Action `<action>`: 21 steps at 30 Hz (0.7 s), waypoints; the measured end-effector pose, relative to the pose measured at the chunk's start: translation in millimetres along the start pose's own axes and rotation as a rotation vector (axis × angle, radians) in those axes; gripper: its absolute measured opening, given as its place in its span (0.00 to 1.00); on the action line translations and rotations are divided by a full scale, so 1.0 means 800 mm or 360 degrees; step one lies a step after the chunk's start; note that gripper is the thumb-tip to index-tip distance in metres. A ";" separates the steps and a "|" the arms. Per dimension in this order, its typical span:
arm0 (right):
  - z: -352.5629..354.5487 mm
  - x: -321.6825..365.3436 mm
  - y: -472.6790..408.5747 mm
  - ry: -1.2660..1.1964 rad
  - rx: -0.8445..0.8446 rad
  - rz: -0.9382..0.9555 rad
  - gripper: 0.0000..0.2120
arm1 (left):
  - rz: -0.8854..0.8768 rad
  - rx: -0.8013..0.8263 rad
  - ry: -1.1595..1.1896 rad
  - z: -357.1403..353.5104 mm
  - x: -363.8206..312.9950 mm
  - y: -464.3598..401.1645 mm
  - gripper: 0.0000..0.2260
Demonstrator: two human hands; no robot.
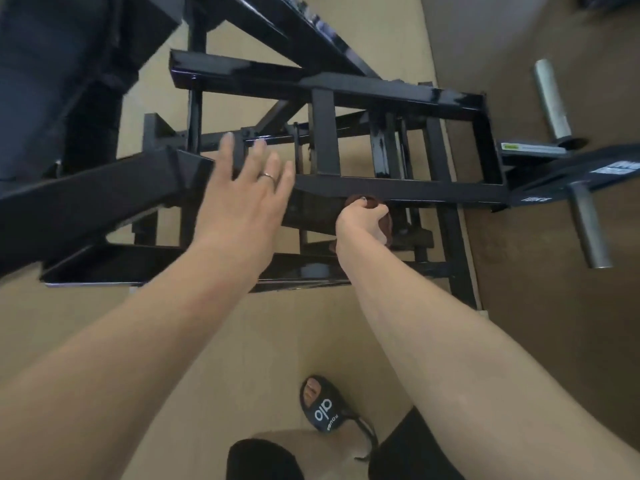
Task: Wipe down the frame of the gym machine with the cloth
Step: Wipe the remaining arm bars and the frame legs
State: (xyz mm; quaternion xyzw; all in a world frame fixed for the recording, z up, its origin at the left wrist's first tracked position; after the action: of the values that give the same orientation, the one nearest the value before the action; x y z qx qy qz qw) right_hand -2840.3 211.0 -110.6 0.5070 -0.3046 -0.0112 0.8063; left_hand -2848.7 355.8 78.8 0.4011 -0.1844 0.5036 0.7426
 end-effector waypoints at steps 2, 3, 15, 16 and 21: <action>0.010 -0.006 -0.038 0.0042 0.0022 0.0052 0.26 | -0.0091 -0.0062 -0.0069 0.001 -0.051 -0.036 0.45; 0.017 -0.009 -0.057 0.0045 0.0032 0.0091 0.25 | -0.0122 -0.0099 -0.0056 0.000 -0.076 -0.051 0.43; 0.065 -0.030 -0.227 0.0606 0.0199 0.0931 0.28 | 0.0452 -0.0427 -0.0085 -0.025 -0.220 -0.124 0.37; 0.076 -0.036 -0.249 0.0605 0.0226 0.1019 0.28 | 0.0517 -0.0449 -0.0103 -0.027 -0.221 -0.125 0.38; 0.130 -0.065 -0.360 0.0434 0.0370 0.0866 0.28 | 0.0728 -0.0550 -0.0129 -0.031 -0.227 -0.127 0.42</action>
State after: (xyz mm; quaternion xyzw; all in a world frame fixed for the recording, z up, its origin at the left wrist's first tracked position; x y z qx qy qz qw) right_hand -2851.0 4.1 -341.3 0.4924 -0.3172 0.3076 0.7499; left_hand -2838.3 249.0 -100.8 0.2365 -0.3827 0.6026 0.6591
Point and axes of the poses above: each hand's wrist, its own y-axis away from the middle knuckle, its own z-axis out of the back of the hand, x = y × z, the point moved 7 cm from there along -y, towards the middle knuckle, and after that the axes turned 12 degrees about -y, right-handed, at the moved point
